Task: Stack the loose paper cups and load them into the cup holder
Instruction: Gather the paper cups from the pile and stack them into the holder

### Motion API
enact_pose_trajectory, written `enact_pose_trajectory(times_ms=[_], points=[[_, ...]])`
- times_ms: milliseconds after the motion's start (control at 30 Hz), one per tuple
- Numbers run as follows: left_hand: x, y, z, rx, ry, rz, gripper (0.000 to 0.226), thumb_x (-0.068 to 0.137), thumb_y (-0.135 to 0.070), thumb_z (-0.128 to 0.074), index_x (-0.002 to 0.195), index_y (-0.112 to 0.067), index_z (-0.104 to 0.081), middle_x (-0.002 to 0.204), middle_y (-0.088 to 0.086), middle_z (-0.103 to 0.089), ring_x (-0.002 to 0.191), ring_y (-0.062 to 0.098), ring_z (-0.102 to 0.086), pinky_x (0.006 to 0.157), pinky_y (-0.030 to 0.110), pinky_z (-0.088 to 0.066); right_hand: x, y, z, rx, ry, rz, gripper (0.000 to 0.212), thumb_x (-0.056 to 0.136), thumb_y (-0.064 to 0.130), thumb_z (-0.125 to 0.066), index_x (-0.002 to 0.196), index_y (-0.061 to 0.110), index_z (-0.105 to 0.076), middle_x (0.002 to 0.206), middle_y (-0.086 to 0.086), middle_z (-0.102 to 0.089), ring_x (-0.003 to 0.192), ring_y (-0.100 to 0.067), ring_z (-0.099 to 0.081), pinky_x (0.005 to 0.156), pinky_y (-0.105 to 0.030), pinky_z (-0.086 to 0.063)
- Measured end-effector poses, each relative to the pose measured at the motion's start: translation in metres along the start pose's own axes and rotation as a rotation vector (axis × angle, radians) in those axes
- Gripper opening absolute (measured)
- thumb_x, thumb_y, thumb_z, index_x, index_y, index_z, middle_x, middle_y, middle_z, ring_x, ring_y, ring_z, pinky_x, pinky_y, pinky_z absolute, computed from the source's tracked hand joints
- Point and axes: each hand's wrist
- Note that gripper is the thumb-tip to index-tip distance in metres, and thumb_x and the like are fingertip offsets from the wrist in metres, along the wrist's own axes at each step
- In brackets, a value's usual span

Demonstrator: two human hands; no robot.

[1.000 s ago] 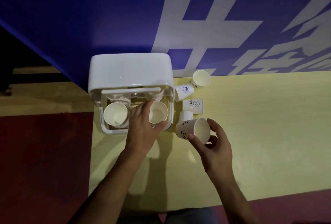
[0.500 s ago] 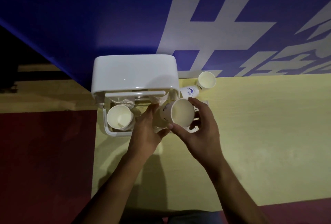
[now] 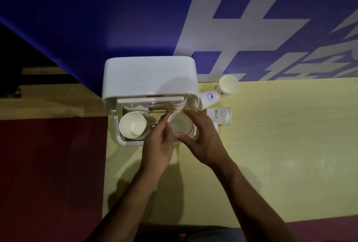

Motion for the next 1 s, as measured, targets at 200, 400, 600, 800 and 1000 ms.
enact_pose_trajectory(times_ms=[200,400,600,800,1000], points=[[0.004,0.010,0.000,0.133,0.033,0.004,0.043,0.109,-0.030,-0.044,0.151,-0.040,-0.046,0.132,-0.007,-0.066,0.113,0.001,-0.061,0.086,0.012,-0.044,-0.007,-0.018,-0.014,0.017,0.035,-0.033,0.065,0.098,0.045,-0.067,0.153,0.021,-0.045,0.151,0.007,-0.053,0.137,-0.012,-0.049,0.111,-0.038,-0.043],[0.008,0.015,-0.002,0.173,0.031,-0.013,0.043,0.109,-0.031,-0.043,0.151,-0.038,-0.047,0.127,-0.004,-0.069,0.106,0.011,-0.065,0.085,0.022,-0.046,-0.005,-0.018,-0.016,0.009,0.039,-0.035,0.066,0.098,0.049,-0.064,0.153,0.020,-0.044,0.150,0.005,-0.054,0.136,-0.012,-0.051,0.109,-0.039,-0.045],[0.004,0.007,-0.001,0.186,-0.011,-0.052,0.044,0.107,-0.031,-0.045,0.151,-0.032,-0.047,0.133,0.001,-0.066,0.116,0.013,-0.062,0.092,0.027,-0.049,-0.008,-0.017,-0.008,-0.008,0.049,-0.041,0.067,0.097,0.053,-0.063,0.155,0.025,-0.043,0.154,0.008,-0.050,0.139,-0.011,-0.048,0.111,-0.035,-0.044],[-0.034,-0.038,-0.024,0.279,-0.153,-0.393,0.033,0.103,-0.030,-0.054,0.131,-0.015,-0.062,0.129,0.002,-0.064,0.115,0.007,-0.058,0.096,0.017,-0.047,-0.055,-0.042,0.024,0.125,-0.229,-0.298,0.034,0.100,0.040,-0.062,0.132,0.026,-0.067,0.124,0.017,-0.066,0.108,-0.003,-0.065,0.086,-0.025,-0.054],[0.011,-0.093,-0.121,0.356,0.042,-0.423,0.053,0.094,-0.042,-0.064,0.139,-0.018,-0.052,0.139,-0.001,-0.057,0.127,0.017,-0.054,0.095,0.032,-0.052,-0.104,-0.089,0.074,0.132,-0.245,-0.515,0.021,0.101,0.032,-0.062,0.119,0.027,-0.071,0.116,0.014,-0.069,0.097,0.002,-0.064,0.071,-0.008,-0.047]])
Point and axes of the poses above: each hand's wrist, its own x-axis towards the middle knuckle, its own z-axis out of the back of the hand, y = z × x
